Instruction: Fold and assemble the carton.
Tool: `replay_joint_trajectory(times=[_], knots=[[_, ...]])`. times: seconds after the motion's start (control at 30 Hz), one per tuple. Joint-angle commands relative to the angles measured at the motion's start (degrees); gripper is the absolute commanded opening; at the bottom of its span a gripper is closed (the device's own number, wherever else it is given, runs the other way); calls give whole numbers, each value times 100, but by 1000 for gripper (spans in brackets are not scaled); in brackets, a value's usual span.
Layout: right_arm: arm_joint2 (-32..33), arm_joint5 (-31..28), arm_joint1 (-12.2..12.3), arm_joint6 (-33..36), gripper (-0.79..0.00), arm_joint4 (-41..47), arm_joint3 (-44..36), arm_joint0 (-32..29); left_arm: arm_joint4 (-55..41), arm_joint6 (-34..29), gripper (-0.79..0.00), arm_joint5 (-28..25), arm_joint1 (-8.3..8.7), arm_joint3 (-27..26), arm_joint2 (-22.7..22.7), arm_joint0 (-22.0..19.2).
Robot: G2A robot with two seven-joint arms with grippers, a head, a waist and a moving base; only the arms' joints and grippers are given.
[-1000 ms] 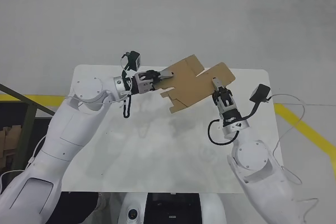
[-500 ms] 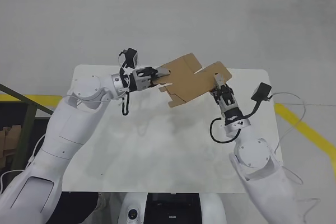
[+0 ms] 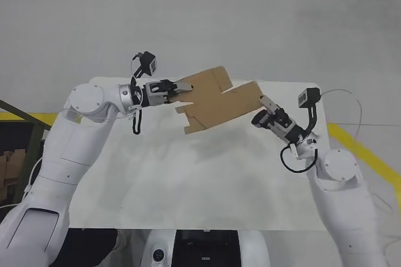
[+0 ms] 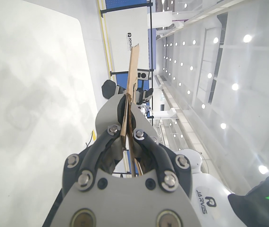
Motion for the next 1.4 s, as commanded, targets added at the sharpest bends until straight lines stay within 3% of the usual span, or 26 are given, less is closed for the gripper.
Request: replay_joint_trajectory(times=[0.0, 0.3, 0.83, 1.37], knots=[[120, -116, 32, 372, 0, 14, 130, 64, 44, -173, -785, -103, 13, -3, -17, 20], [157, -636, 88, 1402, 0, 464, 1005, 399, -118, -838, -785, -293, 19, 24, 45, 114], [-405, -1012, 14, 1531, 0, 1216, 1004, 408, -16, -874, -785, -320, -53, -14, 324, 0], [-598, -892, 104, 2030, 0, 339, 895, 581, 165, -934, -785, -314, -49, 104, 311, -58]])
